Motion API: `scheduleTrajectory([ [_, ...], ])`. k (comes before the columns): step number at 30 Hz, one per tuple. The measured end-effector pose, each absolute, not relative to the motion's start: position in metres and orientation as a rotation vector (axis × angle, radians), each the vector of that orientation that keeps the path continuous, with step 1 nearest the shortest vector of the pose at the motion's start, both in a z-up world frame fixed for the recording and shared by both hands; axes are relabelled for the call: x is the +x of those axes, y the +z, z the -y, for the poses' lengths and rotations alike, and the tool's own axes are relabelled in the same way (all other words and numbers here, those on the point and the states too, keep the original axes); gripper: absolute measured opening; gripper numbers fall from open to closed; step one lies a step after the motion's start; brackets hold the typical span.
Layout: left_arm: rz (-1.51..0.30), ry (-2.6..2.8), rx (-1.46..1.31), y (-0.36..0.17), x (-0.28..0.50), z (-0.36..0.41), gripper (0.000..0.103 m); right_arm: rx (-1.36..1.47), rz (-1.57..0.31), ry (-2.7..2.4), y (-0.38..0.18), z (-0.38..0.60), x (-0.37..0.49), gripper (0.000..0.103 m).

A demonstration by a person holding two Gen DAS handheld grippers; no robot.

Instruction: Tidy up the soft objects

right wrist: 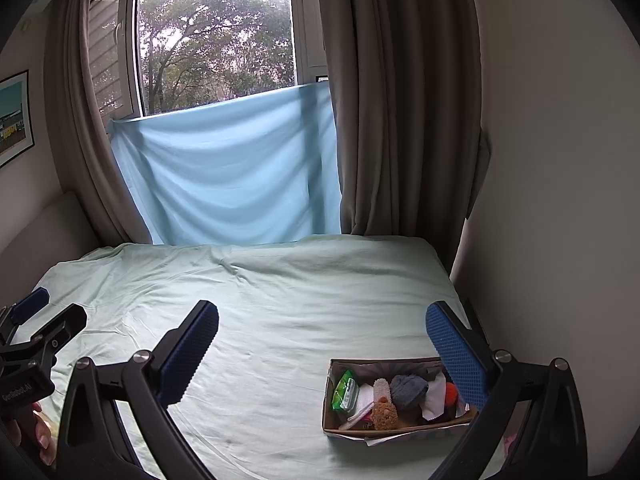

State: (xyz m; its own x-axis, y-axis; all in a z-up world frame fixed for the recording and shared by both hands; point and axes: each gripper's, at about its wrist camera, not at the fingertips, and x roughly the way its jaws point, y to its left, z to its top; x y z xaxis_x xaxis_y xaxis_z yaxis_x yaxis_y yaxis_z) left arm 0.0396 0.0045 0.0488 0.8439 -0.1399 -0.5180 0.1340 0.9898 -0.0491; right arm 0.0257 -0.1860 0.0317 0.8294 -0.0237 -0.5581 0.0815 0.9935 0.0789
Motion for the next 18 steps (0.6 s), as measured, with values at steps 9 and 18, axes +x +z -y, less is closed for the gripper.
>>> scheduleTrajectory([
  [9, -0.531, -0.135, -0.012, 0.0505, 0.0367, -0.0054, 0.103, 0.095, -0.58, -0.061, 0.0306, 0.1884, 0.024, 0.103],
  [18, -0.514, -0.121, -0.006, 0.0512, 0.0339, -0.0088, 0.103, 0.088, -0.568, -0.058, 0.0323, 0.188, 0.0232, 0.103],
])
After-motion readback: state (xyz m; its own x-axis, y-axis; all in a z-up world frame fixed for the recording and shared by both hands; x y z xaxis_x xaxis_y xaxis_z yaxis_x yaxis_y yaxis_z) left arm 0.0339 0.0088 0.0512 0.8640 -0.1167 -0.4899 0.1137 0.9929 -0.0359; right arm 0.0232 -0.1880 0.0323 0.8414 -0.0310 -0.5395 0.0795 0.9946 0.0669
